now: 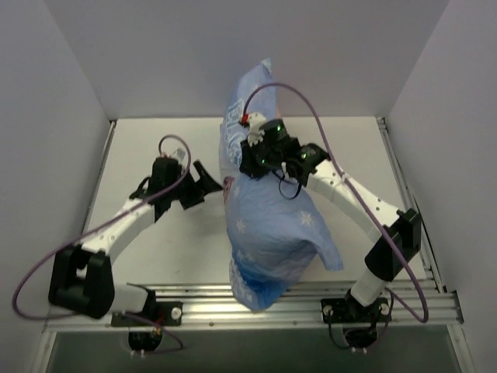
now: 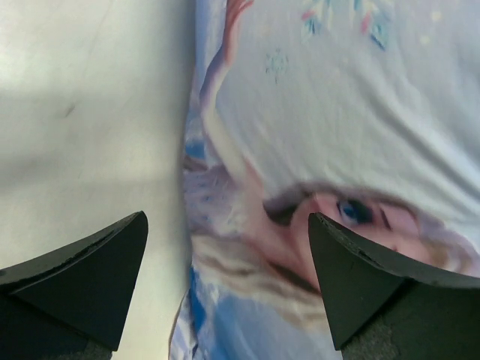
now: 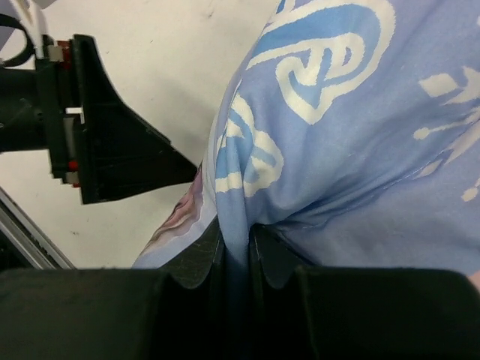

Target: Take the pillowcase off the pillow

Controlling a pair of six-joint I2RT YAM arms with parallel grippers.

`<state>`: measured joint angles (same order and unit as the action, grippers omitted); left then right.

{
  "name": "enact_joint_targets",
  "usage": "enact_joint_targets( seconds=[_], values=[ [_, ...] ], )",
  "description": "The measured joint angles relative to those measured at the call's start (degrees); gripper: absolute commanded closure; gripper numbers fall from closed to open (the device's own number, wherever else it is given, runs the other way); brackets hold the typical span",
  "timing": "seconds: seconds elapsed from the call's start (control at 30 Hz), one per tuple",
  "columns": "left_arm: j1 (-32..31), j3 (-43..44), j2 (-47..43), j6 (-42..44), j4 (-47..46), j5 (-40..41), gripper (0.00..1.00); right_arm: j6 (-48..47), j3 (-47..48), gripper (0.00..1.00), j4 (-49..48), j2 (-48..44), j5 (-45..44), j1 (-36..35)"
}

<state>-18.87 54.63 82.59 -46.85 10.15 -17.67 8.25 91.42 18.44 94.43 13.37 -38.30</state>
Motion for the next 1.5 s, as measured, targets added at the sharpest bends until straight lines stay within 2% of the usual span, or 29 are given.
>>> enact_joint_targets(
  seconds=[0.1, 0.23, 0.27, 0.33, 0.43, 0.47, 0.53, 0.83, 1.03, 1.17, 1.33, 1.5],
  values=[
    [1.1, -7.8, -10.7, -0.7, 2.7, 1.6, 0.03, -0.4, -0.6, 0.97, -0.6, 0.8, -1.0, -4.1],
    [2.1, -10.7, -24.5, -0.9, 9.5, 4.8, 0.03, -0.3, 0.0, 0.99, -2.7, 3.4, -1.2, -10.1],
    [2.2, -10.7, -27.4, -1.0, 10.9, 5.7, 0.03, -0.1, 0.4, 0.9, -3.2, 4.4, -1.2, -11.5],
    [2.6, -10.5, -32.5, -1.0, 14.0, 7.8, 0.03, 0.5, 1.8, 0.81, -4.0, 6.8, -0.9, -14.2],
    [3.0, -9.1, -38.1, -1.0, 20.3, 11.3, 0.03, 0.9, 4.3, 0.6, -5.0, 10.4, 0.6, -16.7],
    [3.1, -8.4, -39.6, -0.9, 23.2, 12.9, 0.03, 0.9, 5.4, 0.5, -4.8, 11.5, 0.6, -17.2],
    [3.5, -6.6, -42.3, -0.9, 28.0, 16.0, 0.03, 1.0, 7.0, 0.41, -4.7, 13.3, 1.7, -17.7],
    [3.6, 0.6, -50.4, -0.9, 39.0, 25.5, 0.03, 1.5, 11.6, 0.26, -0.1, 14.1, 4.0, -19.2],
    [3.6, 0.8, -50.3, -0.5, 41.4, 27.4, 0.03, 1.6, 12.0, 0.2, 1.0, 11.4, 2.7, -19.1],
    [3.6, 1.2, -46.5, 1.0, 41.3, 27.3, 0.03, 2.7, 7.9, 0.2, 0.9, 5.2, -1.3, -18.7],
    [3.6, 2.1, -37.5, 3.5, 38.8, 24.1, 0.03, 6.8, -5.1, 0.2, -0.3, -6.0, -4.5, -14.5],
    [3.6, 2.1, -27.3, 4.7, 32.1, 19.9, 0.03, 11.0, -19.7, 0.2, 0.3, -14.0, -7.5, -9.2]
  ],
)
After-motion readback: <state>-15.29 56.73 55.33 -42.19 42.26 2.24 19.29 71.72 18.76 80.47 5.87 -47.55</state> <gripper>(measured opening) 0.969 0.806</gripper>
